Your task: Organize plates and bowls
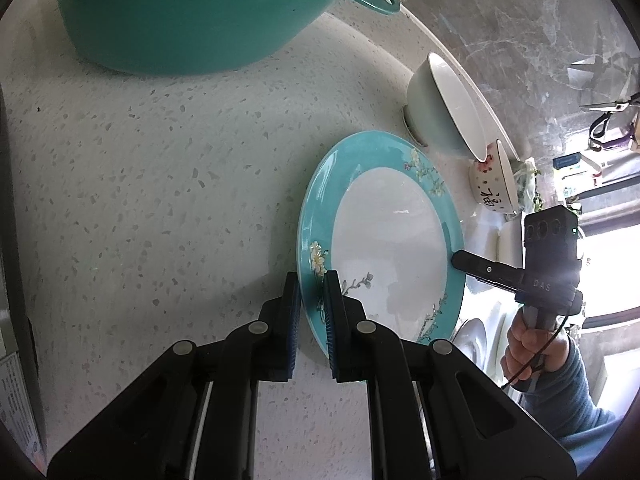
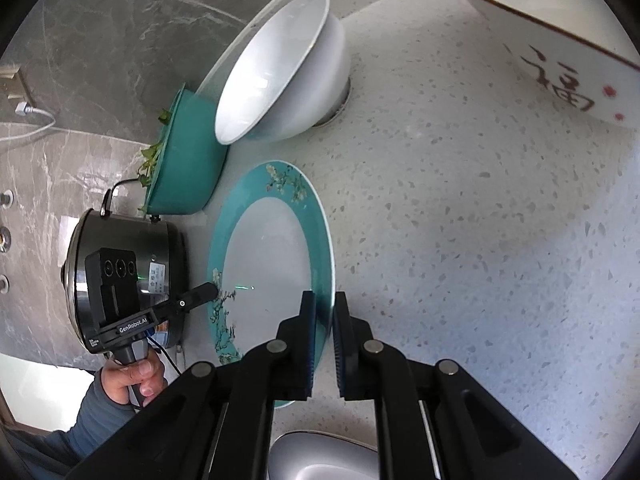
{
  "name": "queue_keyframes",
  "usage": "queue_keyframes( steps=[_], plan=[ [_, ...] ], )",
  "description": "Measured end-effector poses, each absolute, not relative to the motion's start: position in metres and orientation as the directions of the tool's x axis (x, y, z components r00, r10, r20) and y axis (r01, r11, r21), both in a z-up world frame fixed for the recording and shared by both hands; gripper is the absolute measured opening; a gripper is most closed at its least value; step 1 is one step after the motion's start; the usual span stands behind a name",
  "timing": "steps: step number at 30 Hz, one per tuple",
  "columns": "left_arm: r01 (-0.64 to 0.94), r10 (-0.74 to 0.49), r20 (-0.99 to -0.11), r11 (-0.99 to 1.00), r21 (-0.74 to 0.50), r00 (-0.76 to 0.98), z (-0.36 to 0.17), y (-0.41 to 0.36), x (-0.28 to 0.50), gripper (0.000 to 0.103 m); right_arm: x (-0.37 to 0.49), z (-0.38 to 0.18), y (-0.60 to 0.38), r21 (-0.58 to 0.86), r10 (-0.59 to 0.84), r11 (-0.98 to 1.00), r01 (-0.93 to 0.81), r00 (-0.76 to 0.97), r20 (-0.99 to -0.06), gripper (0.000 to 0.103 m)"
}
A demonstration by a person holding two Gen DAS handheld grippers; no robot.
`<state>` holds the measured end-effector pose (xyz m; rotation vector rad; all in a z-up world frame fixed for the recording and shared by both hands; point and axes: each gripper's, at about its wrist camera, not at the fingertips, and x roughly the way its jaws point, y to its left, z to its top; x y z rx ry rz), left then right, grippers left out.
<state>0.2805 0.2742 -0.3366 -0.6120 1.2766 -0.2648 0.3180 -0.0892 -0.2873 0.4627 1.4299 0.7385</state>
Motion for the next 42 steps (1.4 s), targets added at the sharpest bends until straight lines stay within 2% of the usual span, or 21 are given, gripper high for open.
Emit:
queue_keyframes(
  steps=[12, 24, 30, 42],
  plan=[
    [-0.111, -0.505, -0.804, 0.821, -0.56, 0.313, -0.322, 0.271, 0.278, 0.009, 0.307, -0.274, -0.087, 0.655, 0.676, 0.717, -0.237, 0.009, -0.737, 0.011],
    [-0.018, -0.52, -0.779, 0.828, -0.561, 0.352, -0.265, 0.243, 0.238, 0.009, 0.254, -0.225, -0.123, 0.665, 0.7, 0.705, -0.247, 0.089, -0.709, 0.012],
    [0.034, -0.546, -0.779, 0.825, -0.565, 0.31, -0.256, 0.2, 0.207, 0.009, 0.208, -0.215, -0.165, 0.667, 0.693, 0.718, -0.198, 0.124, -0.71, 0.012],
    [0.132, -0.539, -0.816, 0.842, -0.523, 0.21, -0.278, 0.121, 0.16, 0.01, 0.144, -0.241, -0.229, 0.663, 0.66, 0.747, -0.05, 0.168, -0.732, 0.012]
  ],
)
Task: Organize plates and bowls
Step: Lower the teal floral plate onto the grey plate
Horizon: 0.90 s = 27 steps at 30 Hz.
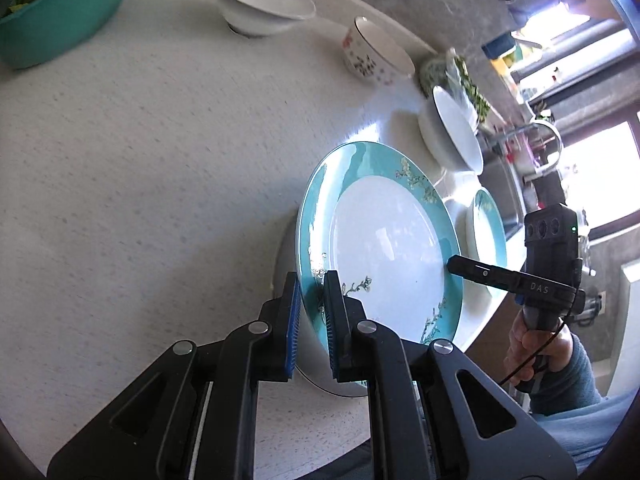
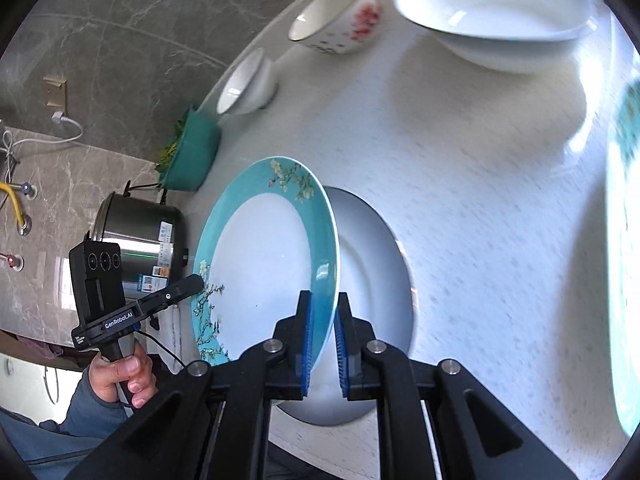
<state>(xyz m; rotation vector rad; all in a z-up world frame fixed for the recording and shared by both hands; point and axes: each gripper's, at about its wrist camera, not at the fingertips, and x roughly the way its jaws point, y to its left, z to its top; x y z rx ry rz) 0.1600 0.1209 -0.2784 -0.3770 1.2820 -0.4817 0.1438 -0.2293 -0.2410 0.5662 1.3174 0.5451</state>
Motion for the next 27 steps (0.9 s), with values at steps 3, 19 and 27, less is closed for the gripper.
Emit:
queue_keyframes(
  steps=[3, 19, 27],
  plan=[
    [0.148, -0.517, -0.833, 0.855, -0.496, 0.197, -0.288, 0.111, 0.155, 0.01, 0.136, -0.25, -0.236, 0.653, 0.648, 0.757, -0.029, 0.168, -0.743, 0.012],
    [0.172, -0.456, -0.872, 0.887, -0.428, 0.178, -0.31, 0.086, 0.159, 0.012, 0.126, -0.254, -0.235, 0.605, 0.603, 0.795, -0.045, 0.172, -0.779, 0.013],
    [0.23, -0.407, -0.895, 0.903, -0.363, 0.184, -0.305, 0.074, 0.161, 0.015, 0.121, -0.239, -0.211, 0.411, 0.439, 0.896, -0.165, 0.203, -0.875, 0.019]
  ],
)
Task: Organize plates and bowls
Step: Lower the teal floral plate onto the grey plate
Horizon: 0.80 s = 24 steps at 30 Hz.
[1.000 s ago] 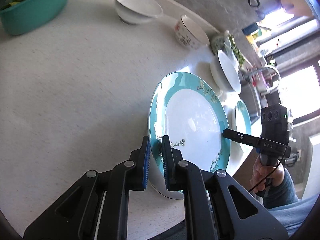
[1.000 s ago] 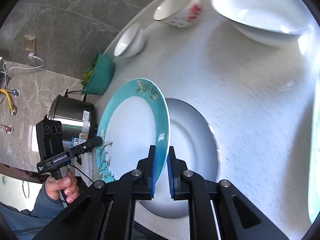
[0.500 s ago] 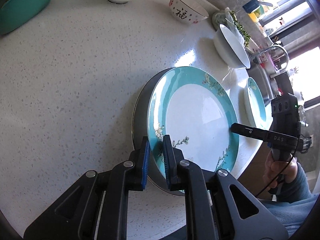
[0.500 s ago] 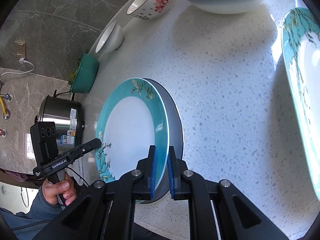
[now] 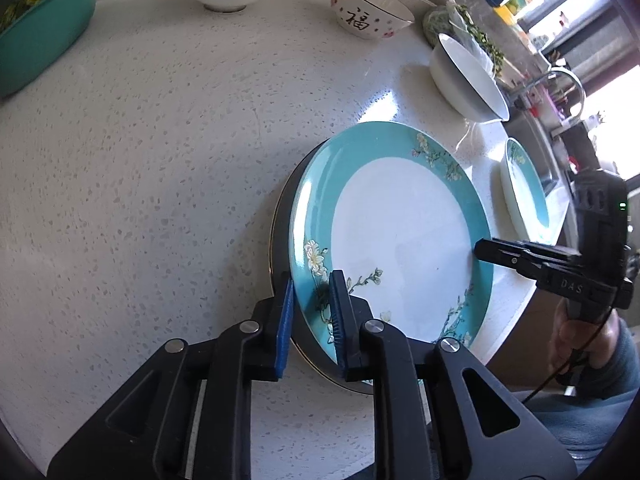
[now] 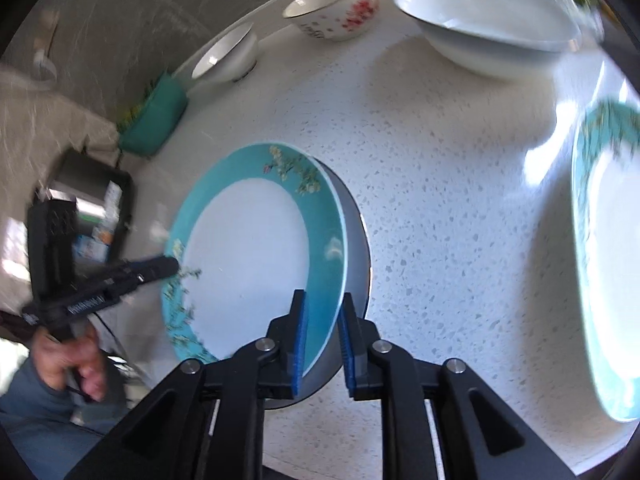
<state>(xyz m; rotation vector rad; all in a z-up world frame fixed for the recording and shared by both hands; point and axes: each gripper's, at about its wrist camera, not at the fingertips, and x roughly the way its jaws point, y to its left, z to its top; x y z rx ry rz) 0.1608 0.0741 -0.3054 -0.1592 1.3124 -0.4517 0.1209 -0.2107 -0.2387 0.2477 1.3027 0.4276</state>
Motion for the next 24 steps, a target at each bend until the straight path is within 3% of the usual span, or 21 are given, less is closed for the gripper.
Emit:
queue_keyframes(
  steps=[20, 24],
  plan=[
    [0.387, -0.26, -0.941, 0.908, -0.163, 0.216, -0.301, 0.042, 0.165, 0.024, 0.11, -0.23, -0.164, 0.019, 0.088, 0.968, -0.251, 0.265, -0.96, 0.03],
    [0.433, -0.219, -0.949, 0.895, -0.103, 0.228, -0.302, 0.029, 0.163, 0.033, 0.108, -0.231, -0.154, -0.049, 0.028, 0.962, -0.268, 0.275, -0.961, 0.03]
  ],
)
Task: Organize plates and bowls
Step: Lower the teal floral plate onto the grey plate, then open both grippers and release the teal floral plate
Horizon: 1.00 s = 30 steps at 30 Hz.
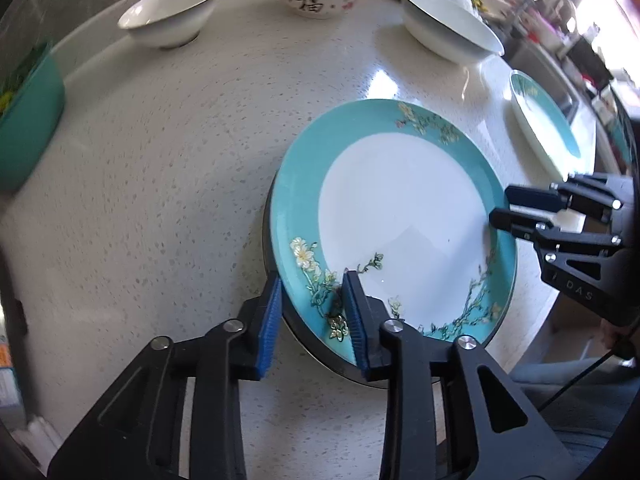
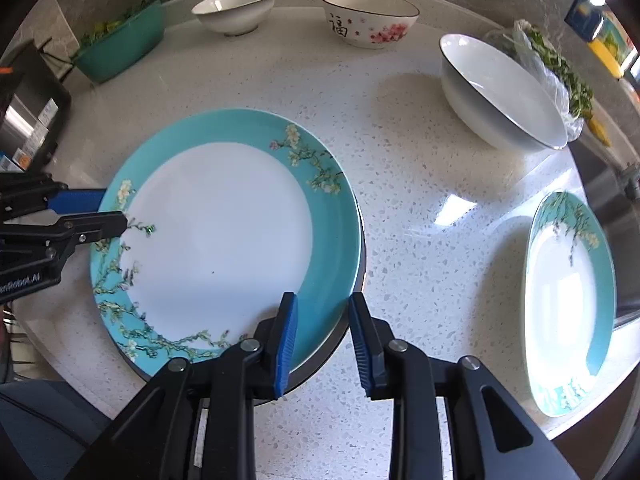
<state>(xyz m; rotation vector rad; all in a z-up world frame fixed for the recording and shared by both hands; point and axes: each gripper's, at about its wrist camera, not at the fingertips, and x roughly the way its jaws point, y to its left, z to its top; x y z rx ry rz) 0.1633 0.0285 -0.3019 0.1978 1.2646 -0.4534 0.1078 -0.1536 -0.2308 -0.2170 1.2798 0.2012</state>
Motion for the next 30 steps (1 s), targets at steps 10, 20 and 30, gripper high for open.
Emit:
queue_keyframes(
  steps=[10, 20, 30],
  plan=[
    [0.455, -0.205, -0.94, 0.888, -0.062, 0.273, -0.295, 0.028, 0.163, 0.078, 0.108, -0.208, -0.173, 0.014, 0.068, 0.986, -0.166, 0.326, -0.943, 0.038],
    [0.386, -0.578, -0.712, 0.81, -0.442, 0.399, -0.213, 0.035, 0.183, 0.103, 0.115, -0.132, -0.322, 0.61, 0.525, 0.792, -0.004, 0.514, -0.679, 0.086],
    [0.287, -0.619, -0.75, 0.781, -0.556, 0.233, -0.253, -0.105, 0.189, 0.101, 0.143, -0.161, -0.5, 0.751, 0.672, 0.66, -0.025, 0.467, -0.575, 0.083]
  ],
)
